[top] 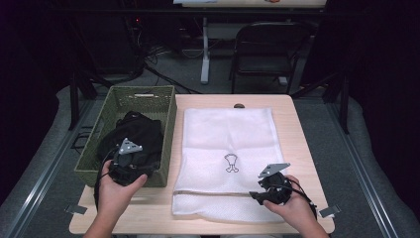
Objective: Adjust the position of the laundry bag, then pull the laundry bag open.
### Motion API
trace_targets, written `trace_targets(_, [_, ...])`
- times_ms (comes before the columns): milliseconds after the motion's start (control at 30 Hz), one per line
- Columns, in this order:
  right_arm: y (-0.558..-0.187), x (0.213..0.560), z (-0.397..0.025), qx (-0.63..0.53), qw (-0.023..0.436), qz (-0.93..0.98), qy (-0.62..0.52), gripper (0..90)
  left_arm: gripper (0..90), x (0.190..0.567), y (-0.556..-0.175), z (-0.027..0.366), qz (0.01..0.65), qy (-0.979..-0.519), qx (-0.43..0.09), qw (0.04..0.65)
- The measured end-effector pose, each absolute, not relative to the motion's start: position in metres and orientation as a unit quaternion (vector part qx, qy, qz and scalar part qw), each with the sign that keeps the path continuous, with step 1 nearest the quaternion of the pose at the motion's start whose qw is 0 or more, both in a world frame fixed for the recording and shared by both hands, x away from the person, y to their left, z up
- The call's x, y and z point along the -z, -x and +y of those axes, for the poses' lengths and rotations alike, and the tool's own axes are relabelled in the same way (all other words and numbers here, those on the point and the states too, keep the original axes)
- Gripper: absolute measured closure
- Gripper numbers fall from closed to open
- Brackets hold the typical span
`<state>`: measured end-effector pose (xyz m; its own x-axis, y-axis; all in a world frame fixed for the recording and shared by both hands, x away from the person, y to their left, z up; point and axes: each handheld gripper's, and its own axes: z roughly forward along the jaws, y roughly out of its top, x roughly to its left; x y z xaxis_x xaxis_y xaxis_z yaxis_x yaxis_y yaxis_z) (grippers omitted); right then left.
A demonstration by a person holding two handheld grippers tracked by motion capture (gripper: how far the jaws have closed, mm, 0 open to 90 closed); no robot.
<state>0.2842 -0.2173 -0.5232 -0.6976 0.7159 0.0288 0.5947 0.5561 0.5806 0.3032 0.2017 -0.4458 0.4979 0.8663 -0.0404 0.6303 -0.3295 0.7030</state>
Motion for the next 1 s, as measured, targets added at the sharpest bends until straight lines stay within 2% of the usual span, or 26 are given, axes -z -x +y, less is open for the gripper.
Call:
trace_targets(600, [-0.286,0.527,-0.218,-0.284,0.104,0.873,-0.381,46.3,46.1,0.441,-0.321,0.221,0.496,-0.783,-0.176,0.330])
trace_targets(1000, [-0.287,0.528,-0.219,-0.286,0.105,0.873,-0.382,45.9,40.5,0.441,-0.342,0.233,0.511,-0.782,-0.176,0.311])
